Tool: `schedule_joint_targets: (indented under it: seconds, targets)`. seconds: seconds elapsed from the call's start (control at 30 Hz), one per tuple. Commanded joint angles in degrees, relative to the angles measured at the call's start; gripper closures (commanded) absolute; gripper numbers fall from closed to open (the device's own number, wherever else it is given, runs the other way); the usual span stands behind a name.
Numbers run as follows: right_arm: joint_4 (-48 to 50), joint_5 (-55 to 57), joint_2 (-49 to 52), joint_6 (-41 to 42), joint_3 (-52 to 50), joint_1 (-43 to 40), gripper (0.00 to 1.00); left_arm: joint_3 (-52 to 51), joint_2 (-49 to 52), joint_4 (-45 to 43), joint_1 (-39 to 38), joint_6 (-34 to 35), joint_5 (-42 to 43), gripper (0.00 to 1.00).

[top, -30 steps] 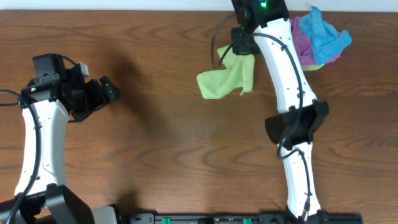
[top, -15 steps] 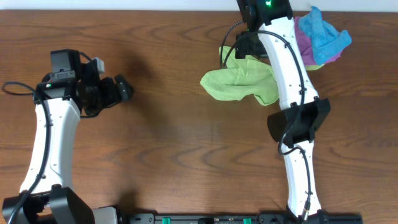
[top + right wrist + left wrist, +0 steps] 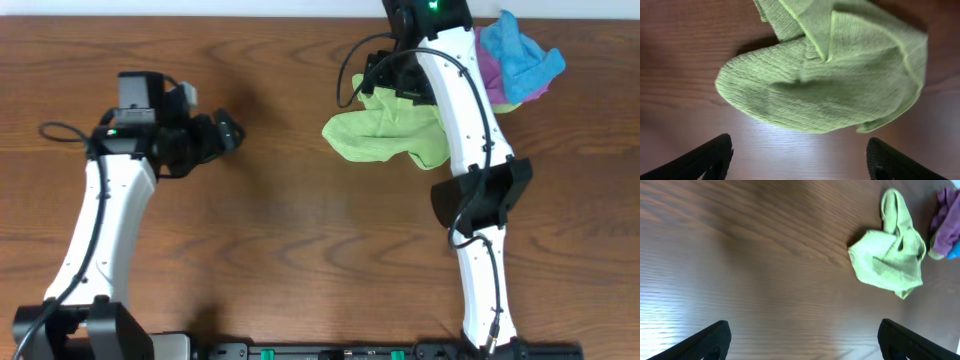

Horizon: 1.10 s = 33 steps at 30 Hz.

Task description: Fold the cloth

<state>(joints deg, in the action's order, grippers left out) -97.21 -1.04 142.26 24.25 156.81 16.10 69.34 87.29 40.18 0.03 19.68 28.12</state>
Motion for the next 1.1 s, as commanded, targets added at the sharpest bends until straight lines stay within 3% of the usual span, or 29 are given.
schedule_joint_targets:
  seconds: [0.0,0.2,0.53,0.87,1.07]
  targets:
    - [-0.13,-0.55,-4.17,-8.61,0.46,-1.73,0.14,-0.07,2.16,-0.44,-2.1,1.03,-0.02,0.05]
    - [-0.13,-8.57,-10.29,-11.98,-3.17,-5.66,0.14,-0.07,4.57,-0.87,-3.82,1.79,0.0,0.05]
    - [1.51,-3.69,-33.2,-13.44,-40.63,-6.64,0.06,-0.07,4.72,-4.24,-4.0,4.81,0.04,0.04]
    - [22.8,-11.87,-52.87,-9.35,-80.24,-11.45,0.05,-0.09,5.16,-4.85,-8.96,4.9,-0.11,0.05]
    - [43.15,-23.54,-56.26,-4.39,-97.63,-14.05,0.03,-0.07,6.67,-6.69,-12.0,8.26,-0.68,0.05]
